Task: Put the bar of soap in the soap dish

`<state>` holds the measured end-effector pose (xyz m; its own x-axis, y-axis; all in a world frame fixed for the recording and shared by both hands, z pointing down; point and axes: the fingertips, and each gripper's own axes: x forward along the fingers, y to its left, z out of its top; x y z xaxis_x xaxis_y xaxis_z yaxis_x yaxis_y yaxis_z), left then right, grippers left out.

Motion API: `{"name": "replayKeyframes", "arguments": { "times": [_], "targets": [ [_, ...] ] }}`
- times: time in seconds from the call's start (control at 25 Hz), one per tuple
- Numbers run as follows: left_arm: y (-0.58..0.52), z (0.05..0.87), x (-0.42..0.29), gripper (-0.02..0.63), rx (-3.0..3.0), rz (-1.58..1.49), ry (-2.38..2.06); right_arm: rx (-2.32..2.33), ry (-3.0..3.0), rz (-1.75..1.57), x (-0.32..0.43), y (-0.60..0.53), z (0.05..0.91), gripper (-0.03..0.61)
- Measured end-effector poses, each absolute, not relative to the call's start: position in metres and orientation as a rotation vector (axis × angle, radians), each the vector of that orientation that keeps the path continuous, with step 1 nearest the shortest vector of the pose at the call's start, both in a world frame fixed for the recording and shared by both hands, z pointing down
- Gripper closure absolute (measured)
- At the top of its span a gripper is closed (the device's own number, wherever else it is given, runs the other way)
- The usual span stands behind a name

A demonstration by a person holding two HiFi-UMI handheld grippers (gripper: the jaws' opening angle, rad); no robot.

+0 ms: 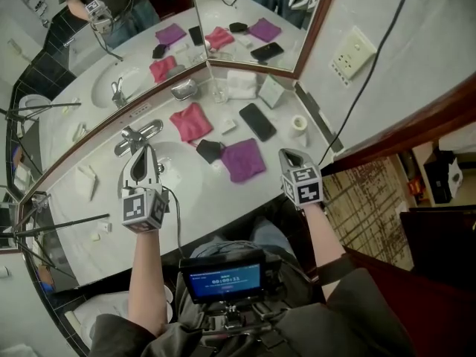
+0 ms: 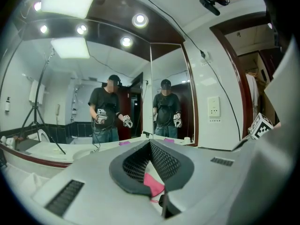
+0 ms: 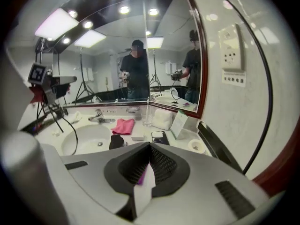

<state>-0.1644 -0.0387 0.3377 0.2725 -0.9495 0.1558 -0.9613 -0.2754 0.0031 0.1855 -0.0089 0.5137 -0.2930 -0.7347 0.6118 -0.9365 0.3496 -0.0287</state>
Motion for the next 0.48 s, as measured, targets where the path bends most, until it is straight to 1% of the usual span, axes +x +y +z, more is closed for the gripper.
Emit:
{"name": "replayKeyframes", "arguments": {
  "times": [0.2, 0.28, 0.4, 0.48],
  "targets": [
    [-0.032, 0.342, -0.173, 0.614, 2.404, 0.209, -1.847, 1.171, -1.962, 0.055, 0.168, -0.03, 0.524, 0.55],
    [-0.029, 0.346, -0.176, 0.614, 2.387, 0.225, -1.855, 1.037, -1.93, -0.07, 0.157, -0.043, 0.532, 0.486],
    [-0.024, 0.353, -0.183, 0.614, 2.345, 0.245, -1.884, 0.857, -1.909, -0.217, 0.14, -0.066, 0.542, 0.443],
    [-0.021, 0.357, -0.188, 0.614, 2.318, 0.253, -1.912, 0.719, -1.891, -0.32, 0.125, -0.081, 0.551, 0.402]
  ]
}}
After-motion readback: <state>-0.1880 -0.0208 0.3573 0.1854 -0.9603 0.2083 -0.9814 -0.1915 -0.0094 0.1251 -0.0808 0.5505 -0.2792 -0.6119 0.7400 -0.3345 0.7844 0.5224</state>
